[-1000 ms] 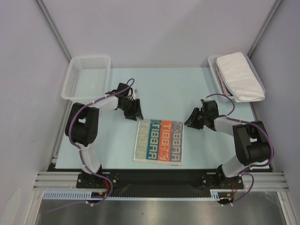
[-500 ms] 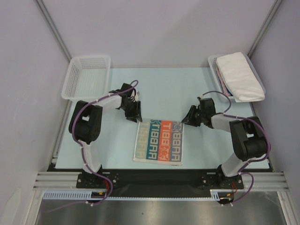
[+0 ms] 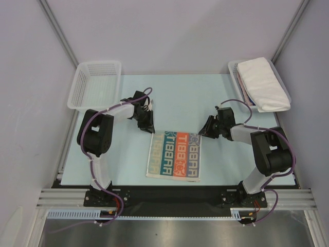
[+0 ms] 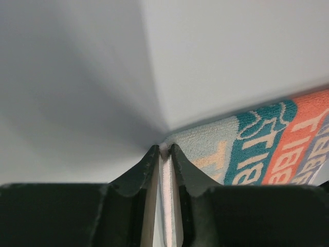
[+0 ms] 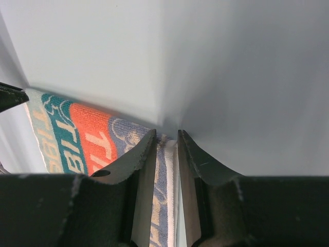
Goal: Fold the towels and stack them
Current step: Fold the towel
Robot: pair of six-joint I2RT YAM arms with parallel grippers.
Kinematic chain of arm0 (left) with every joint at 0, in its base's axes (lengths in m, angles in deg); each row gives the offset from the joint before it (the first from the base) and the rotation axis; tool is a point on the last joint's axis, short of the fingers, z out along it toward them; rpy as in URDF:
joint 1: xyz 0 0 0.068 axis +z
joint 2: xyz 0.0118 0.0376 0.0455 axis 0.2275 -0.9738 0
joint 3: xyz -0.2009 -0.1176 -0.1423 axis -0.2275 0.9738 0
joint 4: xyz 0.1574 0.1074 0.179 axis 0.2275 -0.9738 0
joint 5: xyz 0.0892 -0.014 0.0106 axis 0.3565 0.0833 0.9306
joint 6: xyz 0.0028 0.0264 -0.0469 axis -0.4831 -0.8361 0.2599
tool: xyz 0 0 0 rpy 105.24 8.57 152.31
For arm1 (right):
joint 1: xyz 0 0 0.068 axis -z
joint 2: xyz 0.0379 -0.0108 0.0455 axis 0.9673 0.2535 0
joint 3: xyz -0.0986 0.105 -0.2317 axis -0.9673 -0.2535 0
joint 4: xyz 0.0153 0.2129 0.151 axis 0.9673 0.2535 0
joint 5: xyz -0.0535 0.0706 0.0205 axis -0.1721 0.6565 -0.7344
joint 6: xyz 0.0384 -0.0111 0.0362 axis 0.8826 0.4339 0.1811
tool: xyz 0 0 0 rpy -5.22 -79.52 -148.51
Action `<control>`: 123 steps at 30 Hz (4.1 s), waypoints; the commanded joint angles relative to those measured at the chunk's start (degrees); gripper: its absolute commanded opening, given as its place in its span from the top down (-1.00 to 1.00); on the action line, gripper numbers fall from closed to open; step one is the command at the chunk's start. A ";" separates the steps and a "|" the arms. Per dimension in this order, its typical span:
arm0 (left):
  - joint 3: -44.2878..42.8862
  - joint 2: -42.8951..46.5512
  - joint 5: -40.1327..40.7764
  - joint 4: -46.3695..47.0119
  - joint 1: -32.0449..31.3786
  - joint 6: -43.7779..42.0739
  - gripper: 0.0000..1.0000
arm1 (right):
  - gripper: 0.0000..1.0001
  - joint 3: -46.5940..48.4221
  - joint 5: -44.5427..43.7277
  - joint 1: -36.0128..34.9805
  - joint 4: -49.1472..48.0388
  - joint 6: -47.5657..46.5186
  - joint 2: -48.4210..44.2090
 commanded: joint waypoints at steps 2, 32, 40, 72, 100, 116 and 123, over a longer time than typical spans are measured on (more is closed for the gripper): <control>-0.30 -2.34 0.75 1.31 -0.38 0.02 0.61 | 0.47 0.32 -1.85 -0.44 2.26 -1.82 1.28; 1.11 -2.43 -0.57 2.97 -0.38 1.25 0.92 | 0.36 -1.61 -4.49 -1.32 5.15 -4.10 -1.53; 1.02 -2.87 -0.74 3.59 -0.29 1.87 0.99 | 0.55 -0.30 -2.91 -1.23 4.36 -2.70 0.22; -16.03 -6.74 3.47 18.79 1.82 7.23 0.99 | 1.00 25.55 -5.72 4.31 5.42 -3.05 11.92; 17.71 18.04 9.18 33.12 0.59 16.02 0.99 | 1.00 2.35 -7.39 2.29 0.49 0.73 -12.78; 31.33 30.60 13.93 35.49 -3.28 19.09 0.40 | 0.63 -8.28 -8.52 -3.69 1.99 3.19 -23.58; 32.85 33.96 16.12 31.65 -3.55 19.18 0.16 | 0.30 -11.37 -10.37 -4.84 8.13 3.81 -31.22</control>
